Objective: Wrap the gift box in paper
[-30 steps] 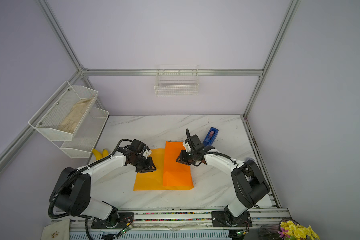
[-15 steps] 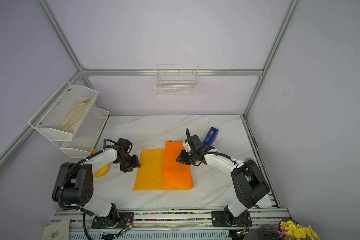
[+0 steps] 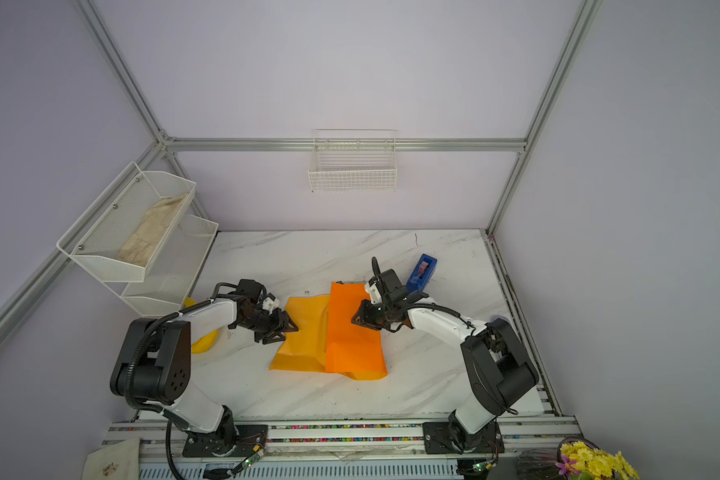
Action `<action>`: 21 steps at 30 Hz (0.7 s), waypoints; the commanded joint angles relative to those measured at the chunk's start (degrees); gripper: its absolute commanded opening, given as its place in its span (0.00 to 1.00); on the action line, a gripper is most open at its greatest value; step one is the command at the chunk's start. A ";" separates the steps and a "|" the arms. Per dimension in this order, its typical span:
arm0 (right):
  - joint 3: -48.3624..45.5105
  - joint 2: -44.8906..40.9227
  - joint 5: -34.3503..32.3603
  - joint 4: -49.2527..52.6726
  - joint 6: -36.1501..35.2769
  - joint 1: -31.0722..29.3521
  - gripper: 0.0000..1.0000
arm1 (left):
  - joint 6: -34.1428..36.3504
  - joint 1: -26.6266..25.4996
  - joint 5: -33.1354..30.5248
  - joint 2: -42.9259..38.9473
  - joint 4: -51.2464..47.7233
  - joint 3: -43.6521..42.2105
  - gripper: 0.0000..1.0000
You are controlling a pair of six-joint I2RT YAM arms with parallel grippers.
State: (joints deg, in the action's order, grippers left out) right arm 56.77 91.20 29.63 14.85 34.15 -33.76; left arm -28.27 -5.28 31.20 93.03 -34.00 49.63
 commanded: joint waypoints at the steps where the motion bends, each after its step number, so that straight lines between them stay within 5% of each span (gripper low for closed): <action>1: -0.42 2.59 -1.94 3.82 -0.49 -0.26 0.27 | 0.19 -0.18 2.14 -2.86 1.02 -2.41 0.62; 12: -0.47 2.51 -2.19 3.70 -0.23 -0.26 0.27 | -5.14 -0.36 0.70 -11.23 0.24 -9.59 0.67; 21: -0.77 2.58 -2.20 3.61 -0.31 -0.26 0.27 | -19.27 -3.22 -13.30 -27.88 -5.22 -17.68 0.77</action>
State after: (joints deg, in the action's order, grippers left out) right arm 56.77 91.20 29.58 14.85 34.17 -33.76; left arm -41.45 -8.05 22.70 68.18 -37.08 35.51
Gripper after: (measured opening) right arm 0.272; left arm 0.759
